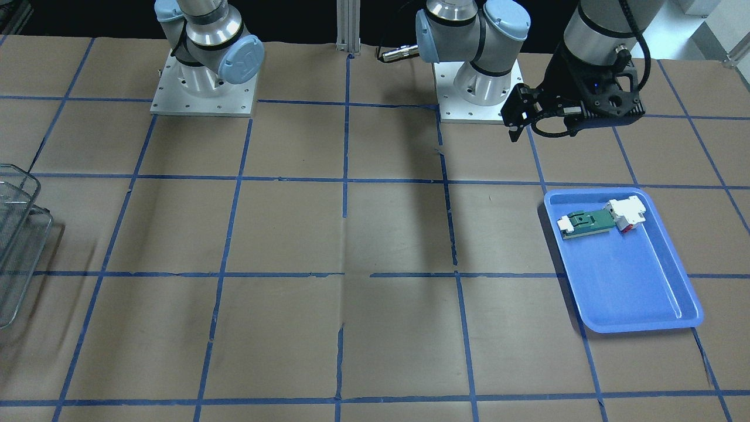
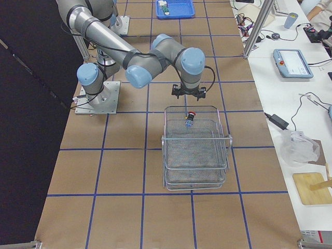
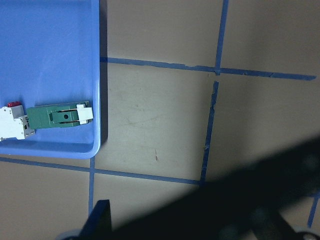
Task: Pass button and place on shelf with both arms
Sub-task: 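Release the button into the wire basket with the right gripper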
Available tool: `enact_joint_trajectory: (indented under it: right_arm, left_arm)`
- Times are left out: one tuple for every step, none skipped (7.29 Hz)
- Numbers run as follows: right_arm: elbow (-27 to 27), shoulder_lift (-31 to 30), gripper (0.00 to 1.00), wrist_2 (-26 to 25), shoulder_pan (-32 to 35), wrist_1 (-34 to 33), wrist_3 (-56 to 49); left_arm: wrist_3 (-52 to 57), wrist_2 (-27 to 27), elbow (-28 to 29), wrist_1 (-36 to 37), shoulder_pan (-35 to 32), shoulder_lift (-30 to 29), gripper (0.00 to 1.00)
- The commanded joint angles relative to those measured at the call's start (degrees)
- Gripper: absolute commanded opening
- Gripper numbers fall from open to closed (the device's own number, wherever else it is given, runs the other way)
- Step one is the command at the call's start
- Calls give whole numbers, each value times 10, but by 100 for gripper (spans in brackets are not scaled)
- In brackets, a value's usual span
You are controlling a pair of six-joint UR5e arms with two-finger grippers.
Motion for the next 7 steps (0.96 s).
enact_joint_trajectory:
  right_arm:
    - [2,-74,100,-7,150,31,226]
    - [-2,-78,100,-8,223,28,303]
    - [-4,-80,100,2,271,29,458]
    - [-5,-79,100,-12,327,22,561]
    - [-6,-78,100,-54,365,14,644]
    - [-7,-76,100,-66,379,12,754]
    - [-15,-66,100,-69,375,11,817]
  left_arm:
    - [22,-7,-5,-2,1,6,100]
    - [21,-12,-8,-1,-1,7,100]
    - [25,-12,-7,0,2,9,100]
    - [26,-11,-5,2,2,11,100]
    - [25,-15,-6,3,2,11,100]
    - [25,-27,-7,14,3,11,100]
    - [25,-29,-8,23,3,10,100]
